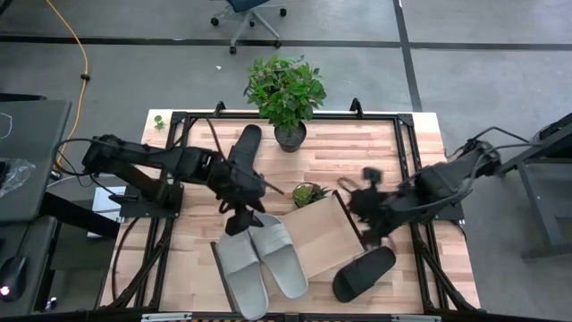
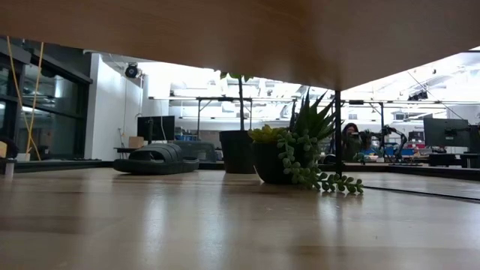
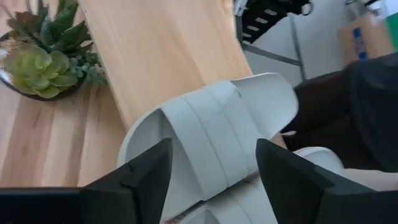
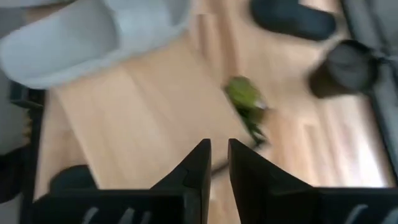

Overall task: Pick and place slides into the shelf
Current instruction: Adjust the gray slippers on the shelf

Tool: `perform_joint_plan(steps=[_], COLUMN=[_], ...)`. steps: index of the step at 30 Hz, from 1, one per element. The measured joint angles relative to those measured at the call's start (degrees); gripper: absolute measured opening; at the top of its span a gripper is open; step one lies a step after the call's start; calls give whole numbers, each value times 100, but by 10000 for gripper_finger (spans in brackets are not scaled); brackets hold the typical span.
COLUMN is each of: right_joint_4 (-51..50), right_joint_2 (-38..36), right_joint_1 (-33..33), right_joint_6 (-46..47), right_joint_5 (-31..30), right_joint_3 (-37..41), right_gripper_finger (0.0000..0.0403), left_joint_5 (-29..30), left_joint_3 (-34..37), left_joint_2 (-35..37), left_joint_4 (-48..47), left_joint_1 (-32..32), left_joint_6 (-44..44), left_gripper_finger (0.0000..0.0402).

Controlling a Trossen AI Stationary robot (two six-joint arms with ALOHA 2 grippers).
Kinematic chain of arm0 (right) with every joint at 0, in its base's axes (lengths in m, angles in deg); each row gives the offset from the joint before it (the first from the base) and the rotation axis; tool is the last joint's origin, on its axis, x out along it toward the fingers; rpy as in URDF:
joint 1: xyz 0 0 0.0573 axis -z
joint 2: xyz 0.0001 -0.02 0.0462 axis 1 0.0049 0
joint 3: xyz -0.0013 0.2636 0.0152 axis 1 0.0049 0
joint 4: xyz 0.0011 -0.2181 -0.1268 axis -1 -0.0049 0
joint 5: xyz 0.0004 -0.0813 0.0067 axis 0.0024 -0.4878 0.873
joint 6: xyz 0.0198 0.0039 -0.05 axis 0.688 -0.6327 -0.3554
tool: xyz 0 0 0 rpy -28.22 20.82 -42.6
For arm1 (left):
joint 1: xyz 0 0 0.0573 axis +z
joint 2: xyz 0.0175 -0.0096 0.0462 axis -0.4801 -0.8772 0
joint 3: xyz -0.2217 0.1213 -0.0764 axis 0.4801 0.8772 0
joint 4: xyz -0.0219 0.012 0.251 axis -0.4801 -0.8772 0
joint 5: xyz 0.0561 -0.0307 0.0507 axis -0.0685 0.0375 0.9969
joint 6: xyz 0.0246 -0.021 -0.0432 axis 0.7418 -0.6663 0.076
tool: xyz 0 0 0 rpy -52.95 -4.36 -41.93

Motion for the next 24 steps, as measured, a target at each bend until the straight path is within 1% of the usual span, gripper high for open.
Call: perform_joint_plan(steps=[4, 8, 13, 19, 24], right_joint_4=[-697, -1102, -1152, -1150, -1147], right_joint_2=[-561, -1119, -1691, -2027, -2091], right_joint_1=[-244, -484, -596, -583, -583], right_joint_6=[568, 968, 865, 570, 551], right_joint_5=[-755, -1508, -2175, -2487, -2619], right_joint_3=[0, 0, 0, 0, 0], right_gripper_finger=[46, 47, 47, 46, 46], left_joint_5=[-611, -1195, -1759, -2162, -2245], left_joint_3=[-2, -9, 0, 0, 0], left_joint_2=[-31, -146, -464, -820, -951], left_joint_4=[0, -69, -129, -128, -174], left_joint_1=[395, 734, 871, 869, 871], left_joint_6=[10, -135, -223, -279, -294], left_gripper_finger=[229, 230, 230, 230, 230])
